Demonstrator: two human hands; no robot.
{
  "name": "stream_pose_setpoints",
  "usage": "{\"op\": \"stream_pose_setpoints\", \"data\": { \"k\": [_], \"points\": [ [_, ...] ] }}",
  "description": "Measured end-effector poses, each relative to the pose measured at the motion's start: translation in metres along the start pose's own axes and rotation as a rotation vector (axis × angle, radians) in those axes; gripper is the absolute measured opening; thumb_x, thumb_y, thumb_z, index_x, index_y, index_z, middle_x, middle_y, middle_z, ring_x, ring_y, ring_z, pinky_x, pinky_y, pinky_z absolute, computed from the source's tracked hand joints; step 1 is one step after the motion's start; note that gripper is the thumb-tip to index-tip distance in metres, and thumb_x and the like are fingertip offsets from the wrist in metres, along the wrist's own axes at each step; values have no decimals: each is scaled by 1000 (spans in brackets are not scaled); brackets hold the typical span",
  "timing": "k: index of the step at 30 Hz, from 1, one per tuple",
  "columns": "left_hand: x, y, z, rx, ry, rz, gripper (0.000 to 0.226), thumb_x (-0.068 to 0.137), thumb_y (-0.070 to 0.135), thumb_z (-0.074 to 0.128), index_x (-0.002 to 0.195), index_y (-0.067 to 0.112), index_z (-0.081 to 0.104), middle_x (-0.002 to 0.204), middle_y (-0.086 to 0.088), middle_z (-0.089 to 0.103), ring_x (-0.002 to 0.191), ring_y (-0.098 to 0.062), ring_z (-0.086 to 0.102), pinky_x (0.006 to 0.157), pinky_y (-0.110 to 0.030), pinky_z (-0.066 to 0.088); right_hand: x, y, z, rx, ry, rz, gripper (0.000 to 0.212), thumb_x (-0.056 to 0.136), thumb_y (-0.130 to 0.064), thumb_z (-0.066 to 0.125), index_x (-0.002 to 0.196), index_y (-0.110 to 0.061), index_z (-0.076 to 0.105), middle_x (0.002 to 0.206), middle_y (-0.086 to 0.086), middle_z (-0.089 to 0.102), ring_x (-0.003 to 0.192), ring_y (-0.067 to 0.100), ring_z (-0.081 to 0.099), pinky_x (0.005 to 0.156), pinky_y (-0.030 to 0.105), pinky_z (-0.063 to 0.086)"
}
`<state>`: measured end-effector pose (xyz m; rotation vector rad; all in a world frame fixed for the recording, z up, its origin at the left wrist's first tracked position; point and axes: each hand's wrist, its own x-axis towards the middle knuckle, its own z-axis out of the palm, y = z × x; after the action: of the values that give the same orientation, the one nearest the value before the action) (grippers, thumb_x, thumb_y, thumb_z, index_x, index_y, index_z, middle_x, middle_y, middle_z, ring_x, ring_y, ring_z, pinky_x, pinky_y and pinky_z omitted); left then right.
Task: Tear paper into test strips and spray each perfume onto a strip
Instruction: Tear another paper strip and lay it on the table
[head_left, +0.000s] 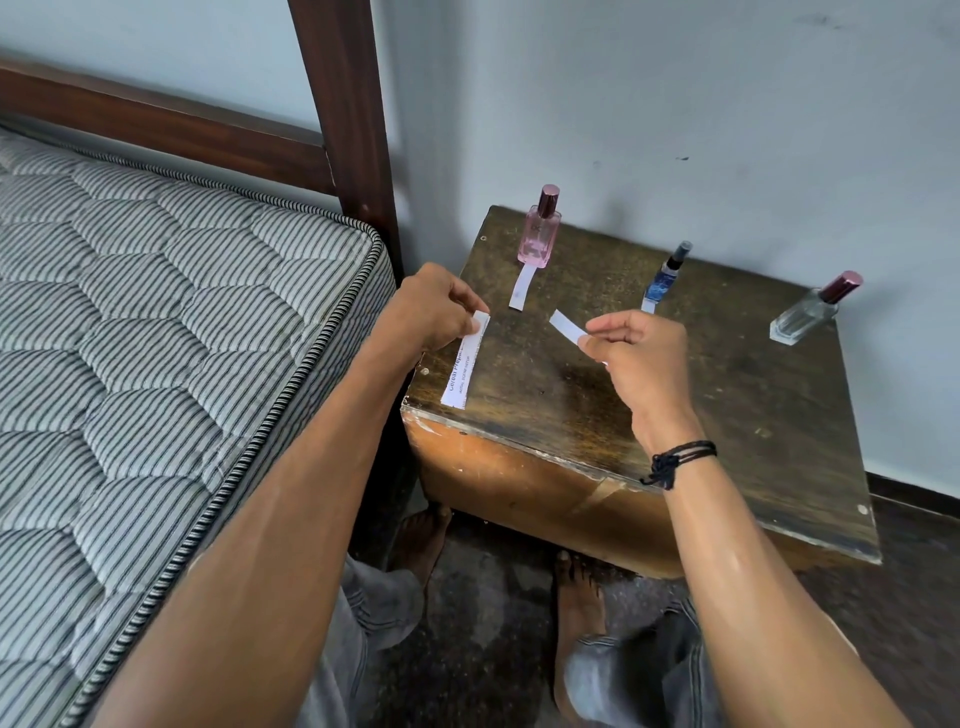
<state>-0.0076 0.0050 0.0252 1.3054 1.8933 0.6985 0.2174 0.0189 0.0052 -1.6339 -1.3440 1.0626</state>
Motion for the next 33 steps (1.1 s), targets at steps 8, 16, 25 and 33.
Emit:
{"op": "stream_pose_setpoints", "data": {
  "k": [8,16,25,33],
  "points": [
    [3,1,1,70,-23,-2,16,89,7,73,98,17,80,80,0,67,63,-5,53,63,-20,42,-2,0,-1,-71,-47,-29,19,85,-9,81,86,-27,76,86,-8,76,87,11,71,79,31,53],
    [6,-3,1,125,-13,-14,21,85,7,76,102,19,77,102,-5,73,91,-17,68,95,-35,54,0,0,-7,-96,-70,-46,17,86,-7,81,90,-22,77,85,-6,75,84,12,71,77,28,53],
    [-2,16,13,111,88,89,15,86,22,74,100,28,76,96,6,73,94,-13,69,90,-29,54,0,11,-35,-94,-117,-18,25,84,0,80,88,-24,77,81,-7,78,82,10,74,73,23,49],
    [-17,52,75,-425,-274,70,22,90,18,73,104,1,74,88,-12,73,75,-15,65,74,-22,58,-8,10,-64,62,-197,18,22,81,5,81,92,-14,78,86,4,80,84,22,78,80,35,56]
  ]
}}
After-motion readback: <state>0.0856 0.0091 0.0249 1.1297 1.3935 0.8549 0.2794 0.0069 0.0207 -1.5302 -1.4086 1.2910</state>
